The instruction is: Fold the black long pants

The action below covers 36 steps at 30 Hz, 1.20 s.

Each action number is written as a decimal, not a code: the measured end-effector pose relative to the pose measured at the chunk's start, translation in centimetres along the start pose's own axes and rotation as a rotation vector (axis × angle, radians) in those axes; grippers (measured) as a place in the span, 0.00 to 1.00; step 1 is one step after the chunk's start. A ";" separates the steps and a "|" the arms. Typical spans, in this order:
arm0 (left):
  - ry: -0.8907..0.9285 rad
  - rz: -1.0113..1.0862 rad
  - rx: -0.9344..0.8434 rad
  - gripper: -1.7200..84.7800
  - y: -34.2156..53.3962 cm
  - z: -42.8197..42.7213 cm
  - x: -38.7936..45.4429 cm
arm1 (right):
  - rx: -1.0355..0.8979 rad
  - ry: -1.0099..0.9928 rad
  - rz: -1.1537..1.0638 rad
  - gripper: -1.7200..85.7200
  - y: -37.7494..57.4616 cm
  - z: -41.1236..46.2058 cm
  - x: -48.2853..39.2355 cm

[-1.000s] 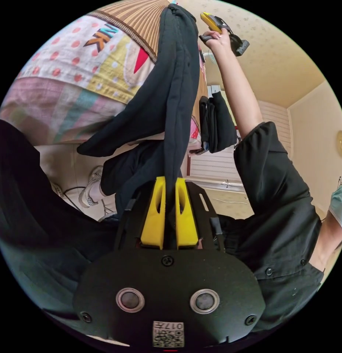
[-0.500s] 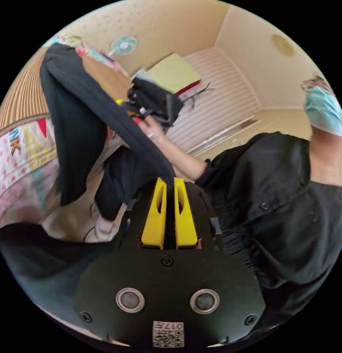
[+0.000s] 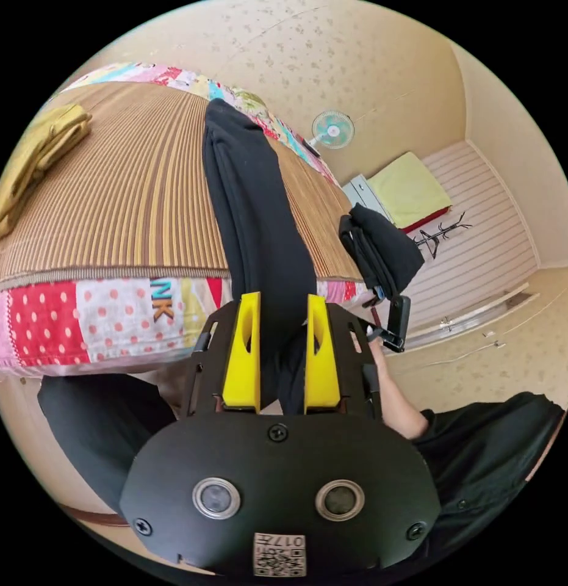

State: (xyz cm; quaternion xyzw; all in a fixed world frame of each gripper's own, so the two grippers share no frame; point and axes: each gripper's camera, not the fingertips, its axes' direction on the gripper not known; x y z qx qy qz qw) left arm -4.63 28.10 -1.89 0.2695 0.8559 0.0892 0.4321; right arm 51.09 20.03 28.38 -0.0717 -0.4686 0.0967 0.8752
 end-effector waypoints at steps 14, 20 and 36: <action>-0.179 -0.067 0.224 0.14 2.8 5.4 -0.1 | 0.011 -0.050 0.056 0.11 -0.6 -4.8 4.2; -0.186 -0.062 0.227 0.14 2.9 6.5 0.7 | 0.003 -0.153 0.052 0.11 -1.3 -5.9 5.8; -0.217 0.003 0.219 0.12 2.6 8.3 2.3 | 0.054 -0.353 0.081 0.11 -1.6 -11.0 12.3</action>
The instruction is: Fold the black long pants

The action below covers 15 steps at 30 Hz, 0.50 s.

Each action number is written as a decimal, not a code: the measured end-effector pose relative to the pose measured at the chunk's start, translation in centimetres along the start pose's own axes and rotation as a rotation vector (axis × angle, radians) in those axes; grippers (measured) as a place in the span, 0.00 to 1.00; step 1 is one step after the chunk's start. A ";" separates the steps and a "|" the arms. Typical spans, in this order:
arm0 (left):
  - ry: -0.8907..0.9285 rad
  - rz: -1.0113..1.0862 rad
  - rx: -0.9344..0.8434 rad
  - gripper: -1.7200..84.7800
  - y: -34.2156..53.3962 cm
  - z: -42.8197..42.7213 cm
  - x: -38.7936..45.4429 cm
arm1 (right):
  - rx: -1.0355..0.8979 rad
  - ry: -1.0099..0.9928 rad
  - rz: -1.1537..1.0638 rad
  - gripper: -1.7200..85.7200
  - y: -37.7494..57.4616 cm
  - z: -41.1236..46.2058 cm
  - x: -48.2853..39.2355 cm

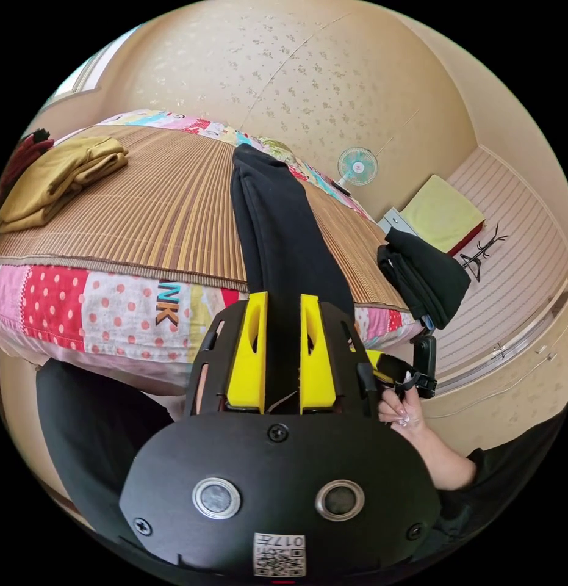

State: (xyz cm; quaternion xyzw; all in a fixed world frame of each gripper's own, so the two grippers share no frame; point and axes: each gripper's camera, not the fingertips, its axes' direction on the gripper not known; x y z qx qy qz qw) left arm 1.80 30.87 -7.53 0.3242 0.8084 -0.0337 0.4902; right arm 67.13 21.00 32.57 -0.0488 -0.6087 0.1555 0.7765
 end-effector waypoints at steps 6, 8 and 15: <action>-0.002 -0.022 0.000 0.09 -0.5 0.9 -0.3 | 0.117 -0.324 0.086 0.09 -0.4 -3.3 4.5; -0.002 -0.022 -0.019 0.08 -1.2 1.3 -0.4 | 0.193 -0.384 0.122 0.09 -0.3 -4.7 5.8; 0.048 0.075 -0.121 0.04 -4.7 0.3 -0.2 | 0.220 -0.399 0.129 0.10 -1.1 -5.8 6.1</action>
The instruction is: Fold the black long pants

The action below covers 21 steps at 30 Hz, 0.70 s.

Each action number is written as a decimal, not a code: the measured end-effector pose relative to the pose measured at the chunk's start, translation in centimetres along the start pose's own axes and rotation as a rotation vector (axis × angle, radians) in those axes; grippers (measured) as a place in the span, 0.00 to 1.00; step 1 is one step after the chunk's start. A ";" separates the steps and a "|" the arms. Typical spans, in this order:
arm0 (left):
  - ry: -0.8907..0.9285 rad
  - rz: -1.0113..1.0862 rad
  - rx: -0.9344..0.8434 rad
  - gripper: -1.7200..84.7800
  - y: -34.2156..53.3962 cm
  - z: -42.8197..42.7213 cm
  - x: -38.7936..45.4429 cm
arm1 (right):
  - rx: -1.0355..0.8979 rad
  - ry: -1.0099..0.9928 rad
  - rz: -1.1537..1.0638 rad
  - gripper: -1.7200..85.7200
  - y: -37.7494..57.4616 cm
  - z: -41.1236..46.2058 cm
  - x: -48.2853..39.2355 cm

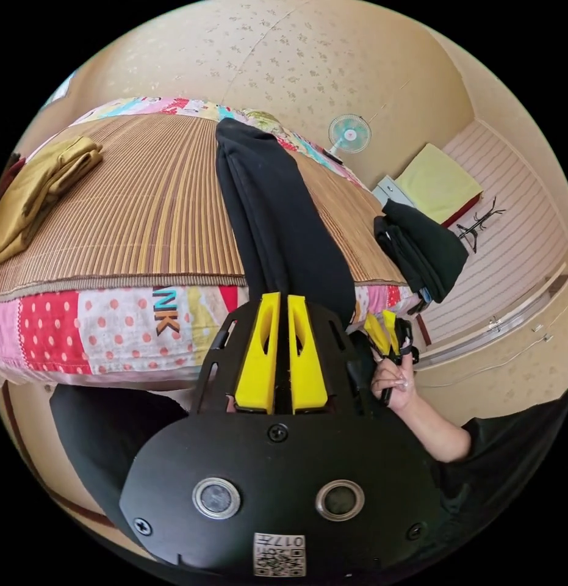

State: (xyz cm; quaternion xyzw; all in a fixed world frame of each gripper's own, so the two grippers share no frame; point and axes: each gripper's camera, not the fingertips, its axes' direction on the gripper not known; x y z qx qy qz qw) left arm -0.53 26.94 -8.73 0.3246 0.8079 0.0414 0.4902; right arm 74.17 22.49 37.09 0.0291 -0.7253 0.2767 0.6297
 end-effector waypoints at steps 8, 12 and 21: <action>0.139 -0.132 0.012 0.04 2.1 -1.5 -4.7 | 0.000 0.015 -0.001 0.10 -0.3 1.2 0.1; 0.157 -0.139 0.035 0.09 1.0 -2.6 -5.4 | -0.026 0.134 -0.025 0.10 -0.2 3.0 -0.7; 0.327 -0.211 -0.062 0.14 -5.2 -2.0 -9.9 | -0.227 0.371 -0.120 0.15 -4.7 10.9 -3.3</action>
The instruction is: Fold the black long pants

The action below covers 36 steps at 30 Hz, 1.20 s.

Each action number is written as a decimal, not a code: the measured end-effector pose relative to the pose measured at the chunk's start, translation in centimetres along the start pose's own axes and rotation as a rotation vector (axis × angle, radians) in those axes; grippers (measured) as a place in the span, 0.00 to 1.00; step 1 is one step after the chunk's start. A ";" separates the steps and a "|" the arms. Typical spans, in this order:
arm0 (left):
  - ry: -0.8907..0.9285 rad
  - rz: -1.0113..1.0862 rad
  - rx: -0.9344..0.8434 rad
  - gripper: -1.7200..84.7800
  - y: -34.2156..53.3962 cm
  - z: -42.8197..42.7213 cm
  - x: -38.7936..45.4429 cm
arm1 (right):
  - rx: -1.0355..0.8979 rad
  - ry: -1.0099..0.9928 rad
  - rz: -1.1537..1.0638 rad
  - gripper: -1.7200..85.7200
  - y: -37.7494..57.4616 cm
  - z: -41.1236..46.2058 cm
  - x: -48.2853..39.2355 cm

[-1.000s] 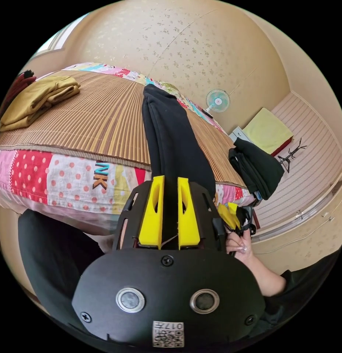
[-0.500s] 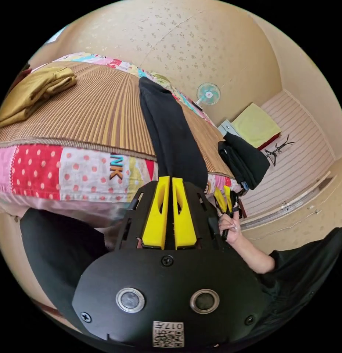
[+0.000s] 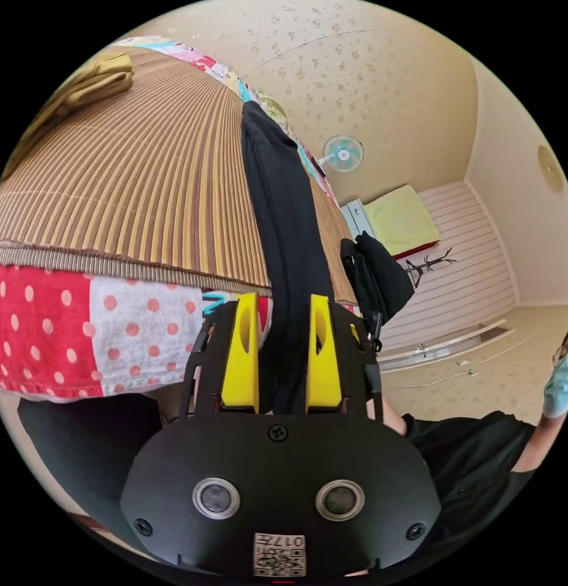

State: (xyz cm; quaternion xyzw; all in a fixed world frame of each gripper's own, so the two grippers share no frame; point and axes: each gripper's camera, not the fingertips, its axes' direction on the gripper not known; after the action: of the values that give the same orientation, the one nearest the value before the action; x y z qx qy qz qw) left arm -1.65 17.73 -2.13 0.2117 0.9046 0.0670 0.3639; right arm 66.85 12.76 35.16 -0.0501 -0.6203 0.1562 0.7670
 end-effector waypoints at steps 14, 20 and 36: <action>0.071 0.033 -0.243 0.11 3.3 2.5 1.5 | -0.234 0.125 -0.004 0.11 2.0 8.6 -3.9; 0.141 0.021 -0.156 0.15 5.5 2.2 0.2 | -0.186 0.112 0.035 0.12 5.2 9.2 -2.9; 0.384 0.708 0.176 0.08 13.7 -13.6 24.4 | 0.019 -0.108 -0.558 0.04 8.7 1.8 -31.3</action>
State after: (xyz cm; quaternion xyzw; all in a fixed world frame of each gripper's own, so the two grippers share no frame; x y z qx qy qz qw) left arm -22.17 41.04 -3.82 0.5238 0.8296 0.1486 0.1234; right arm 57.93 11.30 3.88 0.1380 -0.6487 -0.0529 0.7466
